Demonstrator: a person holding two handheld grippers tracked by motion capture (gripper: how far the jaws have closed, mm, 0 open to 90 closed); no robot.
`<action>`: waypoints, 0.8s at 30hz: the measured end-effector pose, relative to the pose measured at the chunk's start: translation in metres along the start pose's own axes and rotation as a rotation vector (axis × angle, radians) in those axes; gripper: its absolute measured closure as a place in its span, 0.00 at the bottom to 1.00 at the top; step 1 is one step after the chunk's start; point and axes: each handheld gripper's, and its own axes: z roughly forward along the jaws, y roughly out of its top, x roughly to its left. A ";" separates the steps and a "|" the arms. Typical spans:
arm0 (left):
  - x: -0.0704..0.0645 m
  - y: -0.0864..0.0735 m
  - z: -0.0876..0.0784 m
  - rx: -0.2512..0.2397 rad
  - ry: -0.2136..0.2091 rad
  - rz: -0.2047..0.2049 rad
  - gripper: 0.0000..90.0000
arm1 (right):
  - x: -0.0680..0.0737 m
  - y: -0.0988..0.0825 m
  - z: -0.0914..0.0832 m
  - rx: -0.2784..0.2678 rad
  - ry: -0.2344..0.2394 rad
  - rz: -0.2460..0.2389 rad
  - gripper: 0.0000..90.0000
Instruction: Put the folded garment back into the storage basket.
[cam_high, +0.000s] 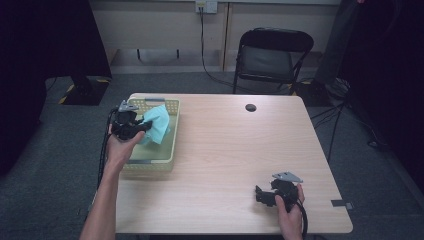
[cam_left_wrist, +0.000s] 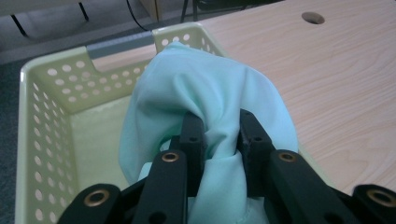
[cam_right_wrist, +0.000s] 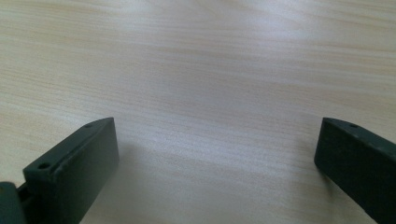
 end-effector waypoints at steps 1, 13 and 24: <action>0.002 -0.002 0.002 0.004 0.001 -0.003 0.84 | 0.000 0.000 0.000 0.000 0.000 0.000 0.00; 0.007 -0.008 0.017 0.065 0.001 -0.019 0.84 | 0.000 0.000 0.000 0.000 0.000 -0.001 0.00; 0.009 -0.014 0.033 0.123 -0.001 -0.035 0.84 | 0.000 0.000 0.000 0.000 0.000 -0.001 0.00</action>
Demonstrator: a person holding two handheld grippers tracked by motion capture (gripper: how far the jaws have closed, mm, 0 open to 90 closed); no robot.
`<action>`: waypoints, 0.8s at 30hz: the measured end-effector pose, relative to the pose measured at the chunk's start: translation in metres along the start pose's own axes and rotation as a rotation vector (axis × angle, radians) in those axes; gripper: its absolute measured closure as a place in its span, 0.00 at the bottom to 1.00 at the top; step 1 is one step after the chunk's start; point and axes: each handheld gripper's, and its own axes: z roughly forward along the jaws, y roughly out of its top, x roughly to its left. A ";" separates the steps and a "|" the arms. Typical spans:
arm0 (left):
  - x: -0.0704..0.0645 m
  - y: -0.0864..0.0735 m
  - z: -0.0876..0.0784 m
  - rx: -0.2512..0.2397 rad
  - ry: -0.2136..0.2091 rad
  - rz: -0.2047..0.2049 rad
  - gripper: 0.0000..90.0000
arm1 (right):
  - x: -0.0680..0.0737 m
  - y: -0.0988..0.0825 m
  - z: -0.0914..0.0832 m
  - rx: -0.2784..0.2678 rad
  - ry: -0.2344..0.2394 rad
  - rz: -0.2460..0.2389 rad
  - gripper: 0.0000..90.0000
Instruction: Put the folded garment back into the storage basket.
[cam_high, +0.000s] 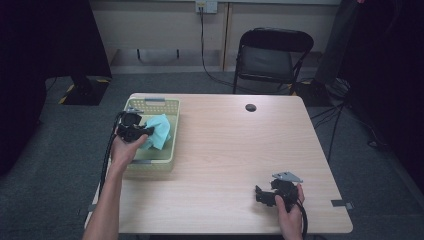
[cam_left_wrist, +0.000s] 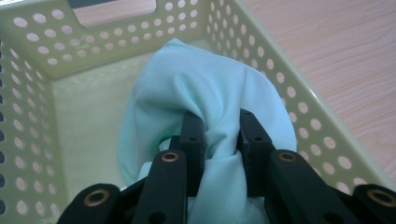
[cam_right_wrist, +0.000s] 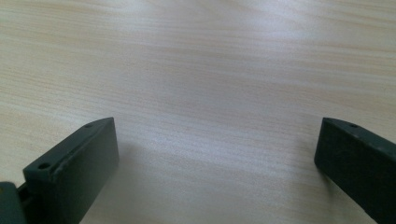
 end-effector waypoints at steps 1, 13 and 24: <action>0.001 0.000 0.001 0.006 0.002 -0.002 0.84 | 0.000 0.000 0.000 0.000 0.000 0.000 0.00; 0.003 -0.003 0.014 0.051 0.013 -0.030 0.84 | 0.000 0.000 0.000 0.000 0.000 0.000 0.00; 0.004 -0.004 0.022 0.096 0.031 -0.038 0.84 | 0.000 0.000 0.000 0.000 0.000 0.000 0.00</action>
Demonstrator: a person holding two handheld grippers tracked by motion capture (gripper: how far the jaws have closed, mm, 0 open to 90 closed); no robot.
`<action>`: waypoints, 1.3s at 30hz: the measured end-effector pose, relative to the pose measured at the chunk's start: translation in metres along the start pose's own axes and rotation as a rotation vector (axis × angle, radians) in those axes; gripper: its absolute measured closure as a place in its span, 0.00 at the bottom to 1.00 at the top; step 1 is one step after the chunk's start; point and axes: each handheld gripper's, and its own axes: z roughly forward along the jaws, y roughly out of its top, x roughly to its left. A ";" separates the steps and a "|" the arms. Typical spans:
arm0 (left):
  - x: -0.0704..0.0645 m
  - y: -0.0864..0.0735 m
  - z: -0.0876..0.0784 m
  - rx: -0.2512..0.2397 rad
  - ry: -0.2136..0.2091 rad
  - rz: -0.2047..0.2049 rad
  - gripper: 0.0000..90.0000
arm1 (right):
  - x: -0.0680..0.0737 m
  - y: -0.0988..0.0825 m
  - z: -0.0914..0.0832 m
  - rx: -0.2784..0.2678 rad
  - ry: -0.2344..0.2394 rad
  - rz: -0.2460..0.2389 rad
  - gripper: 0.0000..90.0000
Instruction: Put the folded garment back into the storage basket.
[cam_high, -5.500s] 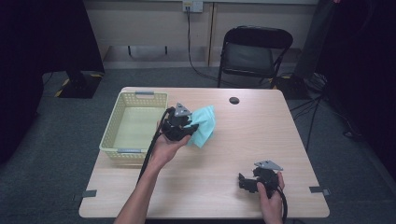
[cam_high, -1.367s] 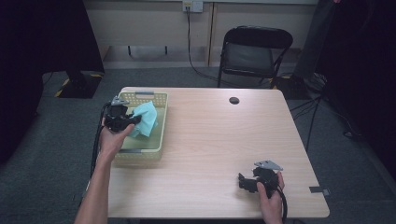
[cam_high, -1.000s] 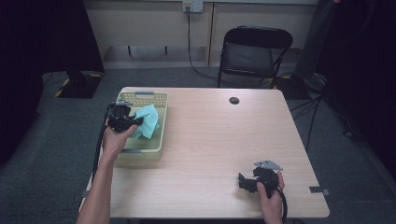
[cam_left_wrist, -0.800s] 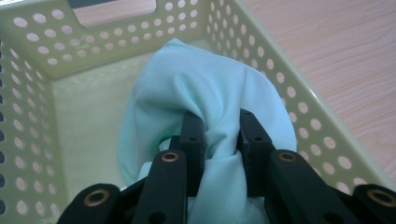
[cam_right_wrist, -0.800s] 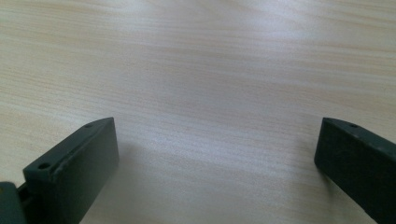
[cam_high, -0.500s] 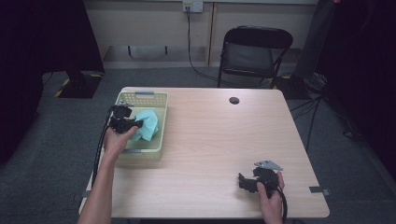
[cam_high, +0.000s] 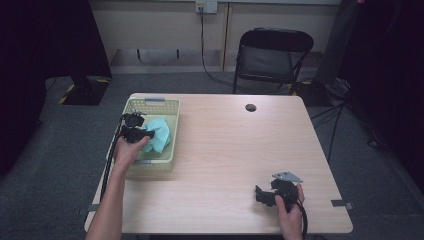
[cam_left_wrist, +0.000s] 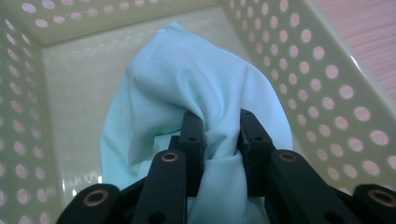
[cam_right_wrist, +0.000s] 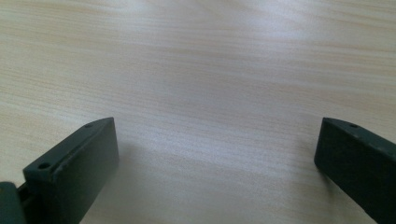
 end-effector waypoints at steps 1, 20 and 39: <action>0.000 0.000 0.001 0.007 0.000 0.001 0.84 | 0.000 0.000 0.000 0.000 0.000 0.000 0.00; 0.001 0.003 0.008 0.075 0.013 -0.028 0.82 | 0.000 0.000 0.000 0.000 0.002 -0.002 0.00; 0.009 0.000 0.002 0.039 -0.018 -0.127 0.10 | 0.000 0.000 0.000 0.000 0.003 -0.002 0.00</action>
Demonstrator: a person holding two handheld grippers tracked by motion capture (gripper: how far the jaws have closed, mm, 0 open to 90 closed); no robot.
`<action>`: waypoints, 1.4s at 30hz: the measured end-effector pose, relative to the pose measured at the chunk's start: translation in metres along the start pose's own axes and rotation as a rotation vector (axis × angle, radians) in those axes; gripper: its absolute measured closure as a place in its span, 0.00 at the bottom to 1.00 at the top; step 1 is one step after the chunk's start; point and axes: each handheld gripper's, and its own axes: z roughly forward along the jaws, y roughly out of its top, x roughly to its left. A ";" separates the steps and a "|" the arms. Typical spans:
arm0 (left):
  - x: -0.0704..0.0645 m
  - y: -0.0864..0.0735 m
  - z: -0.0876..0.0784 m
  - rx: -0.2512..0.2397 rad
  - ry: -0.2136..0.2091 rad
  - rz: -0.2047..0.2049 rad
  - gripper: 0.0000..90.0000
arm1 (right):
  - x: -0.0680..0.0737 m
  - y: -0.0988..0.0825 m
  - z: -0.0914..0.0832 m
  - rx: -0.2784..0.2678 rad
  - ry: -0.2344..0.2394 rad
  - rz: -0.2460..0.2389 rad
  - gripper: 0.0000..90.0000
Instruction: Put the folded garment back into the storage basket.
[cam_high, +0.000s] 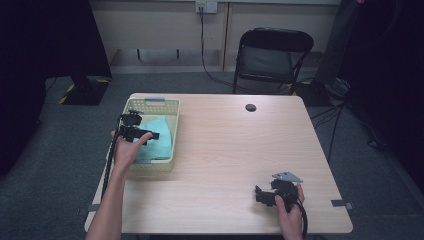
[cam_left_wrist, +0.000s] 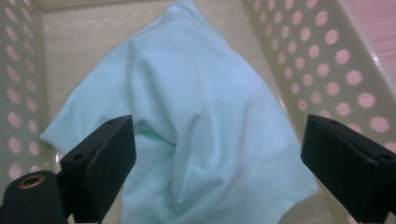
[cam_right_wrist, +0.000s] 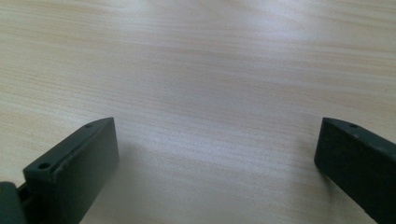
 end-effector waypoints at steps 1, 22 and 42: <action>-0.001 0.000 0.000 -0.008 -0.004 -0.006 0.09 | 0.000 0.000 0.000 0.000 0.000 0.000 0.00; -0.011 -0.013 -0.017 -0.109 0.089 0.090 0.07 | 0.000 0.000 0.000 0.000 0.000 0.000 0.00; -0.017 -0.030 -0.040 -0.166 0.062 0.086 0.06 | 0.000 0.000 0.000 0.000 0.000 0.000 0.00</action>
